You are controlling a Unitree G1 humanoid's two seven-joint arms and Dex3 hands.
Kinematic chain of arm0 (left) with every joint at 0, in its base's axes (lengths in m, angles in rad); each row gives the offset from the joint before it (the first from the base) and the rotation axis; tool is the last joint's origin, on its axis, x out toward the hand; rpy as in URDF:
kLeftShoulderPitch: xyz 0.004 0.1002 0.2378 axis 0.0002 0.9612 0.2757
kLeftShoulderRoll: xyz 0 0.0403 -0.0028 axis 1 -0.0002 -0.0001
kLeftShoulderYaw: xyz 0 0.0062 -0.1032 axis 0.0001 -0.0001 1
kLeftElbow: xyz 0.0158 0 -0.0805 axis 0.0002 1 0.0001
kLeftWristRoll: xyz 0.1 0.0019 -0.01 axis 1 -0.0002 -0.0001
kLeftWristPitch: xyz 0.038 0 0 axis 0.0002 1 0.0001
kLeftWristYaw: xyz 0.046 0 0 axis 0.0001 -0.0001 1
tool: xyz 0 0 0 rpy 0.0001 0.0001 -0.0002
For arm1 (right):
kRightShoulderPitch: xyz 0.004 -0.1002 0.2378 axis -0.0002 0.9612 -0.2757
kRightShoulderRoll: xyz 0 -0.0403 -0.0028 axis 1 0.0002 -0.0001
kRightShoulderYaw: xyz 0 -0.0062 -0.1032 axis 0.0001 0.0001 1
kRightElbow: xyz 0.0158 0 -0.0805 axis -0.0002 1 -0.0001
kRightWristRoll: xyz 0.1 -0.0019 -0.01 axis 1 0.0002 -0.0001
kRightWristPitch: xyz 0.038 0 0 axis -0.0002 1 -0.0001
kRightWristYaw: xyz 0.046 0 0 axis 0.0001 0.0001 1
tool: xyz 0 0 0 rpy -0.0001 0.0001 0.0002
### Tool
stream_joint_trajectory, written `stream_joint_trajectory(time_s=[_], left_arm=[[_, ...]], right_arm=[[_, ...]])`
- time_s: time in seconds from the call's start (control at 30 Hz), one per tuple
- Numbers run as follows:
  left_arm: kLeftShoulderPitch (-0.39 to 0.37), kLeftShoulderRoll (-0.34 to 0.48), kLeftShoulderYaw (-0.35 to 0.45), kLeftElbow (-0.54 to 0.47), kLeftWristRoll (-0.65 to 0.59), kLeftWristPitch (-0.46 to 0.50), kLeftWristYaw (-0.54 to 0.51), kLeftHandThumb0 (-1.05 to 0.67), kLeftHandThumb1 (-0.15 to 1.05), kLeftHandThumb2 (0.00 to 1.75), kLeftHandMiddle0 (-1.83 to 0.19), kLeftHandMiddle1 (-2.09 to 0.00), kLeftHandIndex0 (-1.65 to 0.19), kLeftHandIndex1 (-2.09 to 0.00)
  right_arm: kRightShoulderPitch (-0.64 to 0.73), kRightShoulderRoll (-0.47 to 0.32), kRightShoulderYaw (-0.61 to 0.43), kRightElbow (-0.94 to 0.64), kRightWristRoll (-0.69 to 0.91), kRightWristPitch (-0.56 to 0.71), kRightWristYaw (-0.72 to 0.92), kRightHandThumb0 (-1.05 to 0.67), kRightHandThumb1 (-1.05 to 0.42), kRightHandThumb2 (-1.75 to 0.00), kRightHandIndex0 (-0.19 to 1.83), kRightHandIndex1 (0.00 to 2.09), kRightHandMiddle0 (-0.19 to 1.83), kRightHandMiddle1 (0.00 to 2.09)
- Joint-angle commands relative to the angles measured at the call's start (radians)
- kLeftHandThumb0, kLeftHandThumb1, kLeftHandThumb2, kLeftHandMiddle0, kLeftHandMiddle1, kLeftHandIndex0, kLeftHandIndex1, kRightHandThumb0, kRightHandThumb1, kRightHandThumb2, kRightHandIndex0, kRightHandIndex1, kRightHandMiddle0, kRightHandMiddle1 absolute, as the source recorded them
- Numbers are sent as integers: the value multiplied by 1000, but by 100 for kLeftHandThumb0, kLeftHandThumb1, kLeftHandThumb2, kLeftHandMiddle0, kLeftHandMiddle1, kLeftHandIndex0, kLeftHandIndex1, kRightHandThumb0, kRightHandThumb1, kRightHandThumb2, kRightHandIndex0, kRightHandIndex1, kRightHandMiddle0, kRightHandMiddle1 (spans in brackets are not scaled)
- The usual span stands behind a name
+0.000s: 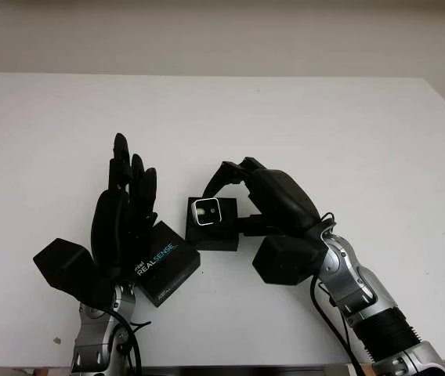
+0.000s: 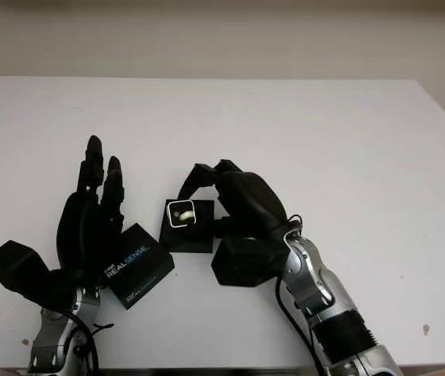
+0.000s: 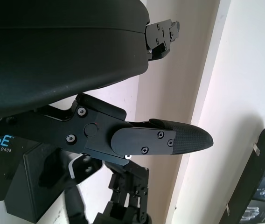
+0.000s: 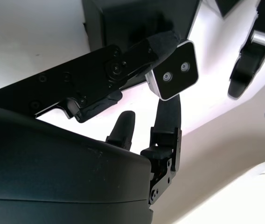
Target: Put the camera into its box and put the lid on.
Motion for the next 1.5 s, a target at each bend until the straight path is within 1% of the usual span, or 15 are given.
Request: stream_joint_trajectory(time_s=[0.0,0.13,0.4,0.63,0.77,0.83,1.0,1.1,1.23,1.37,1.47], left_arm=[[10,-3,1,13,-4,-11,-8,-75,105,33,19,0,19,0],[9,-1,1,18,-6,-17,-14,-74,105,34,19,0,19,0],[5,5,-4,18,5,-16,-15,-76,105,35,19,0,19,0],[2,4,-6,18,13,-11,-13,-76,105,36,19,0,19,0],[1,3,-6,10,10,-2,-12,-77,105,35,19,0,19,0],[2,0,-6,4,6,4,-9,-76,105,34,19,0,19,0],[2,0,-5,3,8,5,-6,-76,105,34,19,0,19,0],[-2,0,-3,9,5,1,-8,-76,105,34,19,0,19,0],[-4,0,-4,11,11,0,-5,-76,105,34,19,0,19,0],[-5,0,-3,18,9,-7,-9,-76,105,34,19,0,19,0],[-3,1,-2,16,2,-2,-13,-76,105,34,19,0,19,0]], right_arm=[[-32,14,-27,-46,30,44,21,-36,-92,-5,16,121,39,155],[-43,15,-45,-85,58,96,55,-35,-92,-5,16,117,40,153],[-25,0,-88,-208,154,235,175,-37,-94,-6,9,112,35,161],[18,6,-100,-320,209,398,243,-43,-97,-5,16,70,36,163],[45,27,-96,-364,232,488,242,-43,-96,-5,20,49,36,166],[54,35,-93,-369,239,512,238,-43,-96,-5,22,44,35,168],[73,55,-83,-357,252,540,228,-43,-97,-6,25,40,33,171],[77,83,-87,-363,284,603,227,-43,-97,-6,23,37,30,171],[84,147,-117,-382,359,725,207,-42,-98,-6,19,31,27,167],[88,169,-112,-395,382,791,184,-42,-100,-6,18,27,26,166],[102,211,-133,-388,427,821,162,-42,-101,-6,19,24,23,166]])
